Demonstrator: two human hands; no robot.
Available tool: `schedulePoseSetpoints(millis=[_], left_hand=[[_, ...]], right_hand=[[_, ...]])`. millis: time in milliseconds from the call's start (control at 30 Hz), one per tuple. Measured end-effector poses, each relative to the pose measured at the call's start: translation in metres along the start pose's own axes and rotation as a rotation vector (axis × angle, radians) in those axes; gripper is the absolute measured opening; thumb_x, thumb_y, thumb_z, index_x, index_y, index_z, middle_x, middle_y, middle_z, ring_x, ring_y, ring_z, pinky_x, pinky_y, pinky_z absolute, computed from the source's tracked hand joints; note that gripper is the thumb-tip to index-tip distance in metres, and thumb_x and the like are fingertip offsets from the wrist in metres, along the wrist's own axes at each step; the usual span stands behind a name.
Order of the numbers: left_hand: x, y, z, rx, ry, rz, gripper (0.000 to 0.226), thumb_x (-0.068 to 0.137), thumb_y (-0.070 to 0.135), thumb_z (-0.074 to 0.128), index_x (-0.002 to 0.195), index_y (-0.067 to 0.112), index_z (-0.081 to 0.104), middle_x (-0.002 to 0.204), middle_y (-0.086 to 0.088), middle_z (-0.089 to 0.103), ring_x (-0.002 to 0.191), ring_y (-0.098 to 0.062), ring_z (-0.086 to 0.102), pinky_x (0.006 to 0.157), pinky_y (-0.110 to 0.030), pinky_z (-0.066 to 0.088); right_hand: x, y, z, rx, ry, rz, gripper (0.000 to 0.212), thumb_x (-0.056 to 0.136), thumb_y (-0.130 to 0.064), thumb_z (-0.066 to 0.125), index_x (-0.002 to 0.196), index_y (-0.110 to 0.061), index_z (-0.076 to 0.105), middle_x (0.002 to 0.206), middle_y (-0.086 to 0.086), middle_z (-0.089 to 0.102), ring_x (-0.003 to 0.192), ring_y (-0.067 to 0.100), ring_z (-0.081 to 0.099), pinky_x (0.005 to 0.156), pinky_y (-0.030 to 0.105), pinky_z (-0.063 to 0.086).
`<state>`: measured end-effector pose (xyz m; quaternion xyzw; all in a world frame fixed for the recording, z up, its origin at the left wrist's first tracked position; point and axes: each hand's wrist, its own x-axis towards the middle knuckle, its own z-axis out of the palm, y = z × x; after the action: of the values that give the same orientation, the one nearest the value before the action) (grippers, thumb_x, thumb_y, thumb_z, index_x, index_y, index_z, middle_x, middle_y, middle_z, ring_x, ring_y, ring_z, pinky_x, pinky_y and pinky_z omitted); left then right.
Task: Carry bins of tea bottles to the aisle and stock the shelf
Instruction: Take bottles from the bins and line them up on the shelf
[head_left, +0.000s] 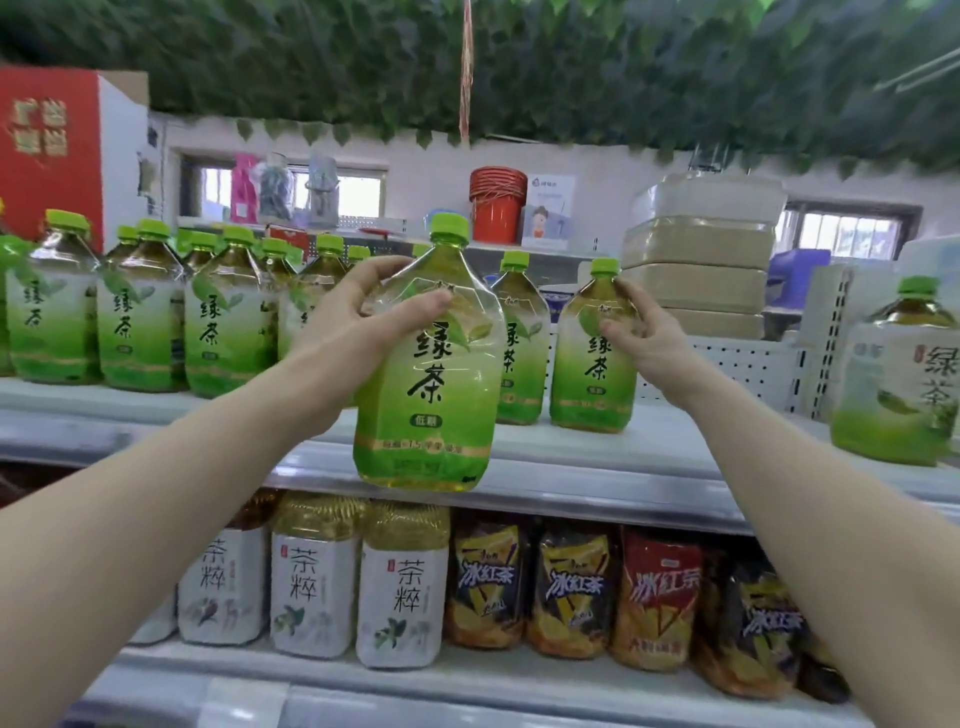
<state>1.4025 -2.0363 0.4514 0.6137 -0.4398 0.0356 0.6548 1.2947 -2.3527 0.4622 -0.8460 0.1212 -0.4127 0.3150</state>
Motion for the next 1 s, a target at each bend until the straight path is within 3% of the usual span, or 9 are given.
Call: schedulePoseSetpoints(millis=[100, 200, 267, 400, 533, 633, 767, 900, 1000], left_hand=[[-0.006, 0.000, 0.009, 0.005, -0.033, 0.014, 0.058, 0.061, 0.060, 0.076, 0.113, 0.052, 0.054, 0.125, 0.000, 0.063, 0.101, -0.022, 0.069, 0.087, -0.046, 0.057], [-0.009, 0.003, 0.021, 0.011, -0.068, 0.010, 0.062, 0.070, 0.055, 0.079, 0.125, 0.042, 0.053, 0.120, 0.001, 0.064, 0.094, -0.018, 0.071, 0.078, -0.037, 0.060], [-0.011, 0.005, 0.032, -0.014, -0.094, 0.011, 0.056, 0.076, 0.047, 0.078, 0.125, 0.037, 0.054, 0.119, 0.001, 0.066, 0.088, -0.015, 0.072, 0.073, -0.033, 0.061], [-0.005, 0.012, 0.056, -0.044, -0.177, 0.045, 0.056, 0.081, 0.046, 0.074, 0.131, 0.033, 0.052, 0.119, 0.003, 0.066, 0.087, -0.013, 0.074, 0.069, -0.028, 0.060], [0.022, 0.030, 0.064, 0.197, -0.328, 0.112, 0.066, 0.084, 0.072, 0.050, 0.140, 0.038, 0.044, 0.133, 0.012, 0.057, 0.116, -0.012, 0.060, 0.102, -0.038, 0.048], [0.048, 0.031, 0.059, 0.596, -0.297, 0.196, 0.064, 0.095, 0.071, 0.029, 0.146, 0.034, 0.042, 0.144, 0.005, 0.052, 0.130, -0.020, 0.050, 0.104, -0.036, 0.037], [0.064, 0.008, 0.055, 1.045, -0.300, 0.303, 0.063, 0.097, 0.060, 0.043, 0.150, 0.027, 0.038, 0.157, -0.004, 0.032, 0.141, -0.026, 0.037, 0.113, -0.043, 0.032], [0.063, -0.015, 0.059, 1.157, -0.316, 0.350, 0.067, 0.098, 0.048, 0.052, 0.156, 0.026, 0.025, 0.165, -0.004, 0.014, 0.150, -0.024, 0.018, 0.118, -0.047, 0.025], [0.064, -0.028, 0.058, 1.227, -0.319, 0.356, 0.070, 0.097, 0.049, 0.053, 0.156, 0.028, 0.022, 0.165, -0.006, 0.013, 0.150, -0.026, 0.020, 0.115, -0.052, 0.034]], right_hand=[[-0.016, -0.031, 0.008, -0.388, 0.118, -0.149, 0.059, 0.097, -0.022, 0.061, 0.150, -0.025, 0.037, 0.147, 0.009, 0.043, 0.134, 0.025, 0.043, 0.112, 0.038, 0.035], [-0.061, -0.074, 0.020, 0.068, -0.069, -0.169, 0.041, 0.099, -0.042, 0.054, 0.139, -0.031, 0.049, 0.131, 0.000, 0.058, 0.121, 0.018, 0.058, 0.097, 0.038, 0.052], [-0.088, -0.092, 0.025, 0.208, -0.309, -0.085, 0.052, 0.093, -0.052, 0.058, 0.140, -0.032, 0.046, 0.124, -0.002, 0.063, 0.112, 0.015, 0.065, 0.088, 0.037, 0.058], [-0.106, -0.094, 0.019, 0.297, -0.360, -0.057, 0.067, 0.080, -0.034, 0.076, 0.138, -0.028, 0.045, 0.113, -0.002, 0.072, 0.102, 0.015, 0.071, 0.082, 0.032, 0.056], [-0.097, -0.094, -0.010, 0.302, -0.240, -0.077, 0.068, 0.069, -0.031, 0.080, 0.130, -0.024, 0.052, 0.110, -0.002, 0.073, 0.099, 0.017, 0.072, 0.076, 0.029, 0.057], [-0.081, -0.089, -0.031, 0.220, -0.144, -0.056, 0.071, 0.065, -0.032, 0.082, 0.128, -0.024, 0.051, 0.112, 0.000, 0.071, 0.096, 0.018, 0.073, 0.075, 0.036, 0.060], [-0.061, -0.072, -0.045, 0.117, -0.083, -0.017, 0.072, 0.072, -0.023, 0.084, 0.134, -0.021, 0.047, 0.112, -0.002, 0.070, 0.088, 0.013, 0.073, 0.069, 0.034, 0.061], [-0.049, -0.046, -0.032, 0.043, -0.071, 0.041, 0.075, 0.064, -0.032, 0.088, 0.129, -0.030, 0.050, 0.115, -0.002, 0.068, 0.095, 0.016, 0.070, 0.075, 0.036, 0.057], [-0.040, -0.030, -0.026, -0.104, -0.033, 0.008, 0.074, 0.063, -0.046, 0.087, 0.127, -0.035, 0.051, 0.120, -0.001, 0.060, 0.102, 0.017, 0.064, 0.086, 0.035, 0.054]])
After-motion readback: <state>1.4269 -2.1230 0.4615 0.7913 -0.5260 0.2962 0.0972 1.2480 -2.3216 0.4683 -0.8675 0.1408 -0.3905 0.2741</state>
